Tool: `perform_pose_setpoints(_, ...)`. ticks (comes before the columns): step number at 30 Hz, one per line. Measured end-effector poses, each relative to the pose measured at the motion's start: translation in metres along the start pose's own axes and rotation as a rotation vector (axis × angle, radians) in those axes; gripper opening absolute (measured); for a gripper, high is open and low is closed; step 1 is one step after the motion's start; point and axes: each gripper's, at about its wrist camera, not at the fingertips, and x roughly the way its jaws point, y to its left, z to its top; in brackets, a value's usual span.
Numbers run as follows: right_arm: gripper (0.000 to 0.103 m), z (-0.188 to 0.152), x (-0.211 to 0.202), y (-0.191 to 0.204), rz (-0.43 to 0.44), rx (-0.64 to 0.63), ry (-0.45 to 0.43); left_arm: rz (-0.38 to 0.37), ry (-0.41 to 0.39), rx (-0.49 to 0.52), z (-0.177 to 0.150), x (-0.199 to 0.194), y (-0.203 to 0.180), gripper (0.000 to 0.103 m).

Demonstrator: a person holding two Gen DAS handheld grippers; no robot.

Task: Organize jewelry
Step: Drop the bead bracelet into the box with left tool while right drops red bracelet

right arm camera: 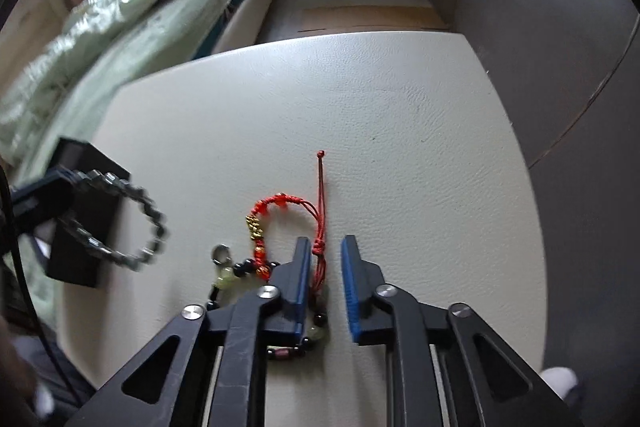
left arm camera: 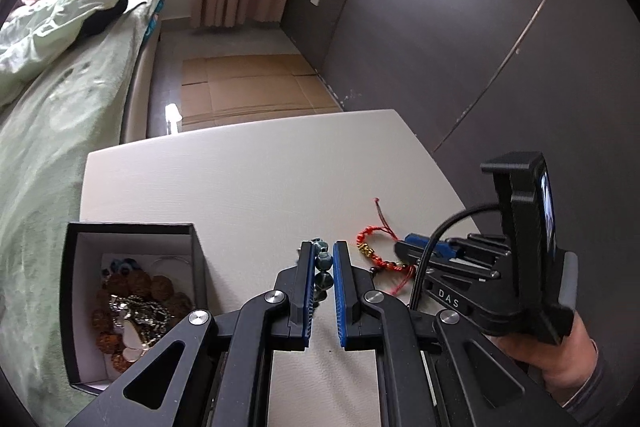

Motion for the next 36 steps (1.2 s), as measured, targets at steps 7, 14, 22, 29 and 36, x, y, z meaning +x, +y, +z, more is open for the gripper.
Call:
perform_pose_setpoints(7, 0.006, -0.006, -0.014, 0.004, -0.008, 0.004, -0.018, 0.020, -0.029, -0.024, 0.001, -0.014, 0.004, 0.009)
perform_pose_setpoints(14, 0.006, -0.001, -0.051, 0.002, 0.080, 0.043, -0.128, 0.061, -0.100, -0.019, 0.014, -0.054, 0.008, 0.009)
perform_pose_setpoints(22, 0.006, -0.001, -0.079, 0.002, 0.187, 0.077, -0.230, 0.135, -0.150, -0.020, 0.019, -0.092, 0.023, 0.009)
perform_pose_setpoints(29, 0.006, 0.000, -0.087, 0.011, 0.232, 0.075, -0.274, 0.183, -0.152, -0.045, 0.015, -0.101, 0.043, 0.009)
perform_pose_setpoints(36, 0.007, 0.000, -0.091, 0.017, 0.265, 0.078, -0.294, 0.198, -0.116, -0.088, 0.005, -0.088, 0.066, 0.009)
